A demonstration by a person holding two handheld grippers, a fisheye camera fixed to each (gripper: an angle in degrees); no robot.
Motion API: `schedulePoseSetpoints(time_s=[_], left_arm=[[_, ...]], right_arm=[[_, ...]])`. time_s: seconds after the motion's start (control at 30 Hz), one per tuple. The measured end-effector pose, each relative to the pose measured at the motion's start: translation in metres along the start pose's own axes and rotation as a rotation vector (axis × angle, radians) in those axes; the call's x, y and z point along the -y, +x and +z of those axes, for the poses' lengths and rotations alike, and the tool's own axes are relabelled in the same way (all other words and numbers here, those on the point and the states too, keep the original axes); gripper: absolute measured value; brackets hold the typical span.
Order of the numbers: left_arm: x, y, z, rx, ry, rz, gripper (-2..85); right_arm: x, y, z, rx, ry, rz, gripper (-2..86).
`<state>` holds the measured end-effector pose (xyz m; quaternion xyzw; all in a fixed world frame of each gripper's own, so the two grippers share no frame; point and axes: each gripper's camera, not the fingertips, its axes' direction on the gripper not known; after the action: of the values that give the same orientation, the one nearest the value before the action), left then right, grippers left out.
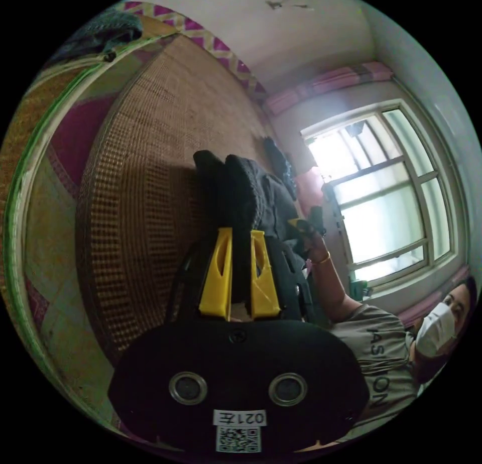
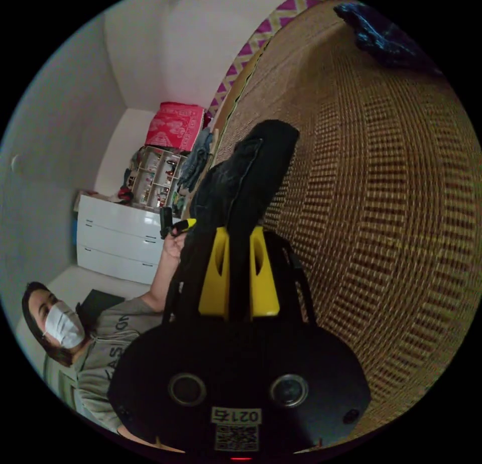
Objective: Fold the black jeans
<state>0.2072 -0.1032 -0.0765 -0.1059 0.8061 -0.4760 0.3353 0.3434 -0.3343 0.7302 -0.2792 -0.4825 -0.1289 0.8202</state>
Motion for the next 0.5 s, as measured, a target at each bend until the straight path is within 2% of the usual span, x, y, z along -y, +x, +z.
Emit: schedulePoseSetpoints(time_s=[0.17,0.33,0.5], left_arm=[[0.063,0.083,0.013,-0.004,0.001,0.196,5.1],[0.193,0.157,0.114,-0.062,-0.007,0.304,5.2],[0.286,0.182,0.223,-0.079,0.018,0.258,5.7]], right_arm=[[0.025,-0.03,-0.063,-0.062,0.048,-0.134,6.1],[0.078,-0.026,-0.198,-0.245,0.219,-0.179,6.1],[0.137,0.007,-0.285,-0.408,0.319,-0.116,6.7]])
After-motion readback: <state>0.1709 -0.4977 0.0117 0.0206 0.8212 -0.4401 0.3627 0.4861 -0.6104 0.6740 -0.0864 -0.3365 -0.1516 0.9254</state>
